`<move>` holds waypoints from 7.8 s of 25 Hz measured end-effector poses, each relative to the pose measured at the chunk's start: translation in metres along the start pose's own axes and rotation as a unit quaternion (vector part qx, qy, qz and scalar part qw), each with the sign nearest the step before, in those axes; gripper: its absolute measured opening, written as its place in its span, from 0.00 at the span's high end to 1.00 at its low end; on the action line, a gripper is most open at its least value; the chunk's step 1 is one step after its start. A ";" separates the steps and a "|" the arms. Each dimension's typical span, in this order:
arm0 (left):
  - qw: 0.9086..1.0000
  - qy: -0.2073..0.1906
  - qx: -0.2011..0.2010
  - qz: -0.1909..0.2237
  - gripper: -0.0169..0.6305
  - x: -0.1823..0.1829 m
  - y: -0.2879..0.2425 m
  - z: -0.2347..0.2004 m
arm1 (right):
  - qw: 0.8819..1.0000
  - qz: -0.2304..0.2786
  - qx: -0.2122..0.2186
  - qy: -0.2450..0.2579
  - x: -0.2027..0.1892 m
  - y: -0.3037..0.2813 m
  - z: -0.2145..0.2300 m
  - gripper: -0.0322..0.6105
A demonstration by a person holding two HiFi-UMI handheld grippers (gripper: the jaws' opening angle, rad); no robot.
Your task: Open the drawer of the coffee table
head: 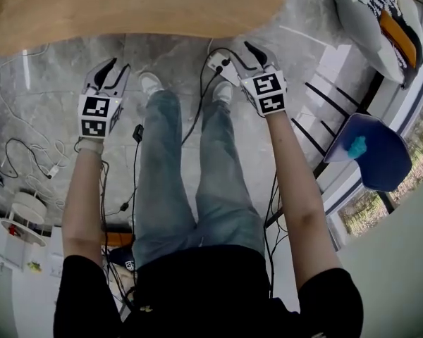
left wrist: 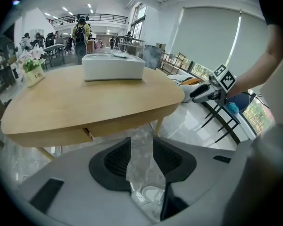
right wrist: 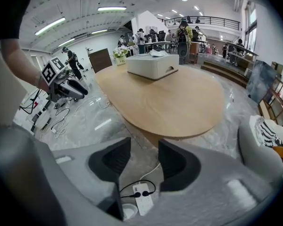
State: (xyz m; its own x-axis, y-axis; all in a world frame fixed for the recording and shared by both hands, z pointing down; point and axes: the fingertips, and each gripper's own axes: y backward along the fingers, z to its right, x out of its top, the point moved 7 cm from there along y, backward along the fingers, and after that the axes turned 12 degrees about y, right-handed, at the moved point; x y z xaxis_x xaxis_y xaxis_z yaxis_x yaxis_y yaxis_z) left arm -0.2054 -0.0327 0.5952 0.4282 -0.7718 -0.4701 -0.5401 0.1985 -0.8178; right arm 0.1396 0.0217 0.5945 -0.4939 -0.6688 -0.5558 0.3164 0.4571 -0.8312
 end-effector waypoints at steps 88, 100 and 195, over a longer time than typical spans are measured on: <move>0.996 0.035 0.066 -0.044 0.71 -0.070 -0.076 0.016 | 0.950 0.149 0.100 0.256 -0.056 -0.090 0.043 0.87; 0.996 0.034 0.066 -0.042 0.71 -0.076 -0.077 0.033 | 0.949 0.149 0.101 0.257 -0.058 -0.087 0.041 0.87; 0.974 -0.120 0.130 -0.144 0.69 -0.142 -0.016 -0.064 | 0.945 -0.004 0.162 0.283 -0.135 -0.034 -0.129 0.86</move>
State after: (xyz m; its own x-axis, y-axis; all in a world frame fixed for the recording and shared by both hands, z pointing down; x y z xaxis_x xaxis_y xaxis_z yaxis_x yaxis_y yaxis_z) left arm -0.3036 0.0346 0.6965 0.7085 -0.6612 -0.2467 -0.1838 0.1646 -0.9691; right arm 0.0912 0.1715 0.6995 -0.8228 -0.2081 -0.5288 0.4967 0.1888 -0.8471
